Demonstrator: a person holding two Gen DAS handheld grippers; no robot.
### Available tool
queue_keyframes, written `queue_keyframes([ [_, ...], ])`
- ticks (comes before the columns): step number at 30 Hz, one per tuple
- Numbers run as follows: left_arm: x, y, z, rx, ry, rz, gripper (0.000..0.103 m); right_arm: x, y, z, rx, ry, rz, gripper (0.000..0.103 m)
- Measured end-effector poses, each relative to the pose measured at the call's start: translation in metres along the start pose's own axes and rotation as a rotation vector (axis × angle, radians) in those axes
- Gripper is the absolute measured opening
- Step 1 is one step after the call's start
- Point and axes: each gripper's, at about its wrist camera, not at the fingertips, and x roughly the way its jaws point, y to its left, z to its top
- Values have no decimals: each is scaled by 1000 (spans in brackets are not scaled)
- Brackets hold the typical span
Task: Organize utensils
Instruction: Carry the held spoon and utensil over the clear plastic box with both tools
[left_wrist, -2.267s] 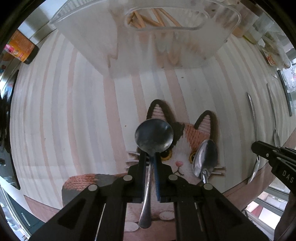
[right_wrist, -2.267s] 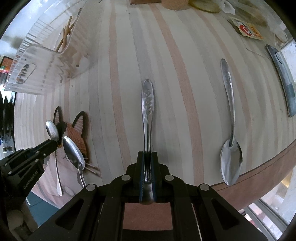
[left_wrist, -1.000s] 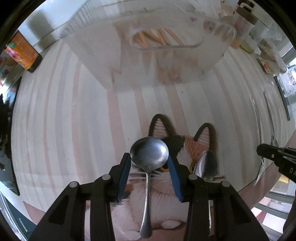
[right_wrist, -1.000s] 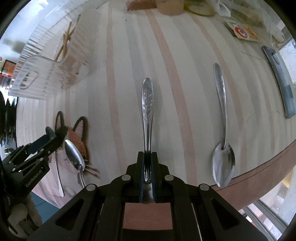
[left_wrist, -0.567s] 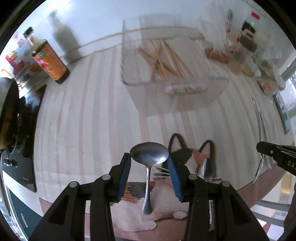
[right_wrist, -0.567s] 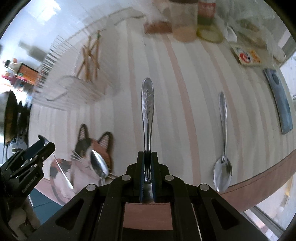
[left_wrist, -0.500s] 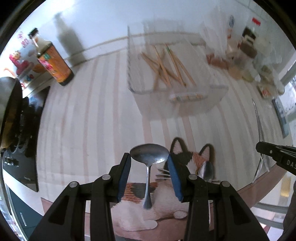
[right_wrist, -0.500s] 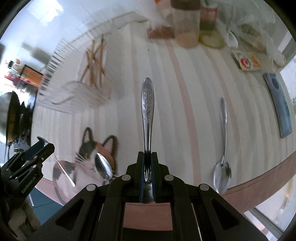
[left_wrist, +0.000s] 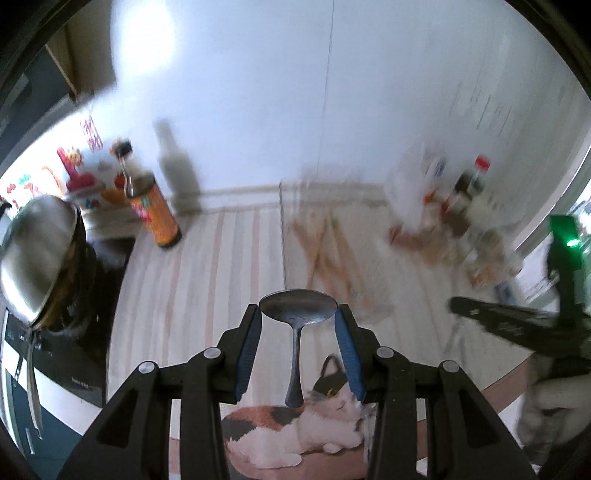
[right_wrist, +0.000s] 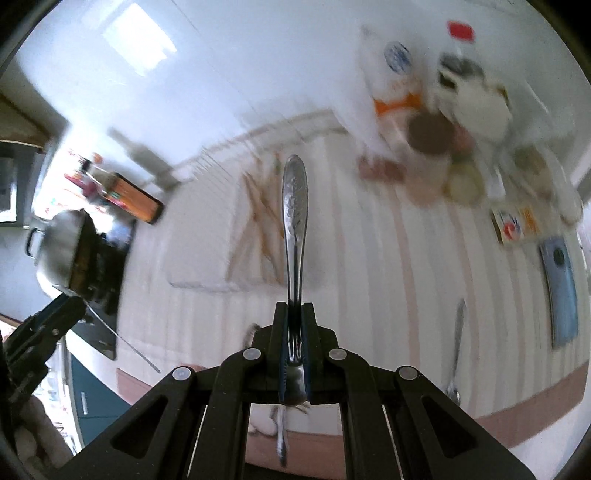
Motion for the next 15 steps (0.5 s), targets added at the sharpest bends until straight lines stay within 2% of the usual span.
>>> queue_keyframes([
  [4, -23, -6, 30, -25, -55, -30, 37, -3, 18, 33, -27, -32, 27, 7],
  [8, -21, -13, 61, -43, -75, -50, 37, 8, 26, 62, -32, -28, 33, 7],
  [11, -1, -16, 82, -63, -49, -69, 37, 25, 25, 79, -25, -6, 26, 6],
  [15, 42, -13, 103, -95, 24, -79, 37, 59, 21, 95, -7, 45, 10, 7],
])
